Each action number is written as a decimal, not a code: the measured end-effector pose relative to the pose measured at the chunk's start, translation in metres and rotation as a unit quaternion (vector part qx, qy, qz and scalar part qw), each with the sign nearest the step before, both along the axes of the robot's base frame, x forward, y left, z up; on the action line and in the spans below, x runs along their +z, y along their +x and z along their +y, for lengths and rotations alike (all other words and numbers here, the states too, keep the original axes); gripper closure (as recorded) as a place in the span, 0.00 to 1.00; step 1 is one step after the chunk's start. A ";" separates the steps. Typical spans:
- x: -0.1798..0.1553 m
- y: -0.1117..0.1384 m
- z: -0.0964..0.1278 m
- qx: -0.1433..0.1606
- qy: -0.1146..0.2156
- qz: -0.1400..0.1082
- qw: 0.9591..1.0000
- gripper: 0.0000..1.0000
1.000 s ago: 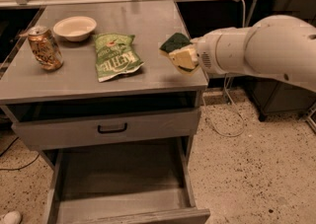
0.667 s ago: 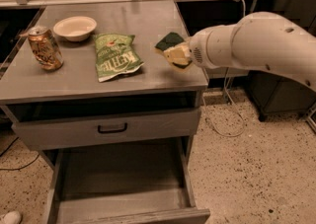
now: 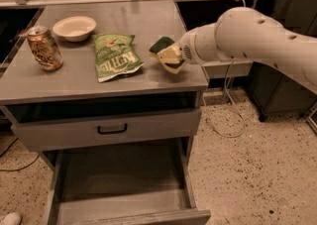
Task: Pick sponge from middle drawer and place on counter
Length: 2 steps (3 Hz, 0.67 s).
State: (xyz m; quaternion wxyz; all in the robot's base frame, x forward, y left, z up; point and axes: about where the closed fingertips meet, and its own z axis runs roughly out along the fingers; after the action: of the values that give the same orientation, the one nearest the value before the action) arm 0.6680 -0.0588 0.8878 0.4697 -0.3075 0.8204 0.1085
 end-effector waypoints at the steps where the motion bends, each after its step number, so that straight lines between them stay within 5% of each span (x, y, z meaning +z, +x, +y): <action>1: -0.020 0.004 -0.001 0.002 -0.004 0.019 1.000 1.00; 2: -0.036 0.000 -0.004 0.001 -0.006 0.034 0.999 1.00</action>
Offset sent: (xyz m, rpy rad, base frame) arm -0.0048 -0.0115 -0.0568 -0.0173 0.1104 -0.0066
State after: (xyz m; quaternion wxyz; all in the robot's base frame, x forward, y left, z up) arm 0.6677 -0.0623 0.8523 0.4392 -0.3073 0.8364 0.1146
